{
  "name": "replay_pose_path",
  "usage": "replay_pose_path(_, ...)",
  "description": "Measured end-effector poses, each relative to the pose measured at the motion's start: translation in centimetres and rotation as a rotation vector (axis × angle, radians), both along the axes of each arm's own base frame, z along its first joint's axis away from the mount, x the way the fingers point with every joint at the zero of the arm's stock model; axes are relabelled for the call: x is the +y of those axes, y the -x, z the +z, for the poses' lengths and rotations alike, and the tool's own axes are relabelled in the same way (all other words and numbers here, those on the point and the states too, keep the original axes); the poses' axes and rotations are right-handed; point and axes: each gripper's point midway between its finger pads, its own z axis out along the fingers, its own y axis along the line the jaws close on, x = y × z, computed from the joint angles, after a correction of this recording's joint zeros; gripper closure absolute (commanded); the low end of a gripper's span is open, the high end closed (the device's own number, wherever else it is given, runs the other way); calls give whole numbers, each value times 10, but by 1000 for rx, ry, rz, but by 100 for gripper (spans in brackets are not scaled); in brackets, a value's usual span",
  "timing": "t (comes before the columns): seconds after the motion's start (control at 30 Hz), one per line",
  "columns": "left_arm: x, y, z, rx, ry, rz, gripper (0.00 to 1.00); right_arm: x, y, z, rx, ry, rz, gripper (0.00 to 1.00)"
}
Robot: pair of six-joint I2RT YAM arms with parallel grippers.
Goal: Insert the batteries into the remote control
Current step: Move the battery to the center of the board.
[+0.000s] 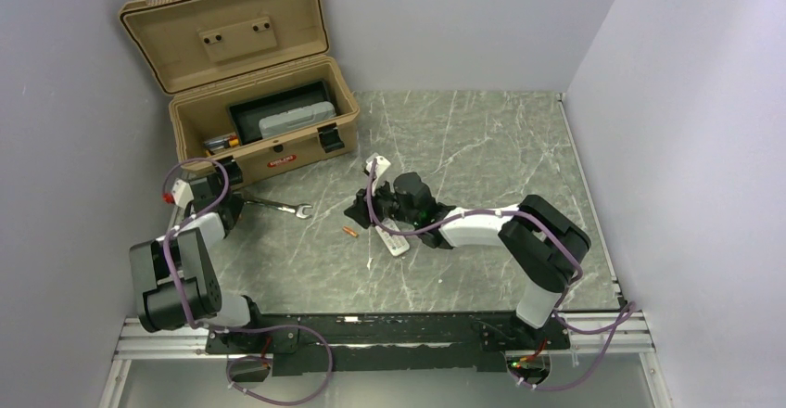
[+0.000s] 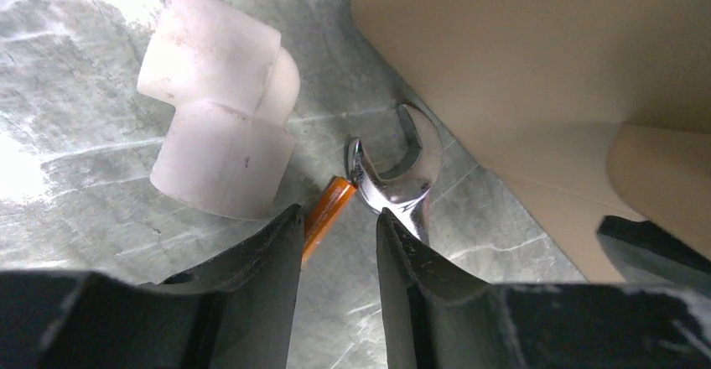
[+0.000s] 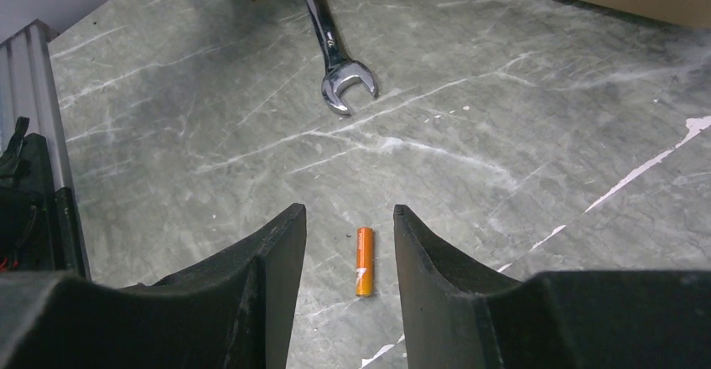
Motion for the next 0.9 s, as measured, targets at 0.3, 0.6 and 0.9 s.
replay_pose_path(0.3, -8, -4, -6, 20, 44, -39, 61, -5, -5, -2, 12, -1, -16, 54)
replay_pose_path(0.6, -15, -5, -7, 20, 65, -83, 65, -6, -5, -2, 32, -11, -12, 54)
replay_pose_path(0.9, -18, -3, -9, 40, 66, -115, 68, -8, -6, -2, 44, -18, -18, 54)
